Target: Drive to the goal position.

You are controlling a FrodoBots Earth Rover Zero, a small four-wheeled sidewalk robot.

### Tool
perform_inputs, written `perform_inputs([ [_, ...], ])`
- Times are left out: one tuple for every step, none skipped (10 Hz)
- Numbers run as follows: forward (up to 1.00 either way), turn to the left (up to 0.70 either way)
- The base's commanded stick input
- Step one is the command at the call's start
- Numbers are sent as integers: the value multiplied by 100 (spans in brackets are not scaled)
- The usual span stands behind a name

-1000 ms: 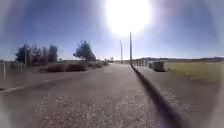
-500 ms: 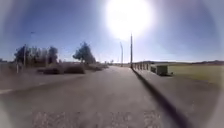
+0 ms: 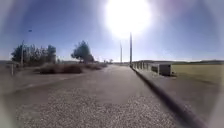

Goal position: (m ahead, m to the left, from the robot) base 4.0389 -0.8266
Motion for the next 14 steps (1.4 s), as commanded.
perform_inputs([
  [100,0],
  [100,0],
  [100,0],
  [100,0],
  [100,0],
  [100,0],
  [100,0],
  [100,0],
  [100,0],
  [100,0],
  [100,0],
  [100,0],
  [100,0],
  [100,0],
])
